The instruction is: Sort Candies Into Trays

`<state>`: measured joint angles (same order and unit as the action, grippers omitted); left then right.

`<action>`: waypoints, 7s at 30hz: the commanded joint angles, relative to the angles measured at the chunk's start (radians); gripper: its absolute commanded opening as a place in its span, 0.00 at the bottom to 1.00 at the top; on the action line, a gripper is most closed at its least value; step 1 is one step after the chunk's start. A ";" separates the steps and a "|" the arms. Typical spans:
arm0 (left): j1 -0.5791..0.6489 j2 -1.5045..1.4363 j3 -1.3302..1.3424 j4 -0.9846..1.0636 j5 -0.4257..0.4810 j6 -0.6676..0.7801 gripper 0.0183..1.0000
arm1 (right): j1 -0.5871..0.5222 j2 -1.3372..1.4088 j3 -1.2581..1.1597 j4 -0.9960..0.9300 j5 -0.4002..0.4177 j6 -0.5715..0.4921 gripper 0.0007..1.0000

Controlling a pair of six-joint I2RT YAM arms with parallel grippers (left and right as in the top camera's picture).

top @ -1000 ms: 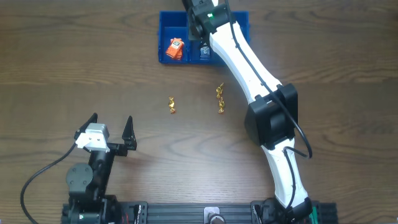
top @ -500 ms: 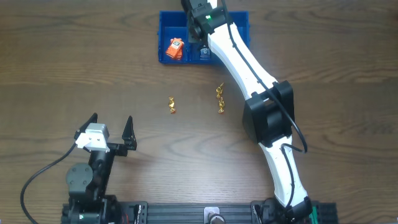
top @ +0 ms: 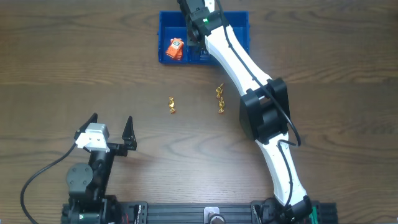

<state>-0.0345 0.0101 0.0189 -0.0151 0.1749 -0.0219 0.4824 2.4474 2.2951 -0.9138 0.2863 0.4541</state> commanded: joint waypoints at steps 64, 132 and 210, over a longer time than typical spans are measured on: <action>0.004 -0.006 -0.014 -0.045 0.025 0.008 1.00 | 0.311 -0.061 -0.274 -0.235 -0.221 0.117 0.92; 0.004 -0.006 -0.014 -0.045 0.025 0.008 1.00 | 0.330 -0.025 -0.280 -0.167 -0.192 0.119 0.23; 0.004 -0.006 -0.014 -0.045 0.025 0.008 1.00 | -0.193 -0.064 -0.005 0.071 0.013 -0.123 0.14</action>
<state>-0.0345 0.0101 0.0193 -0.0162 0.1783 -0.0219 0.2993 2.3665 2.2837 -0.8402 0.2852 0.3466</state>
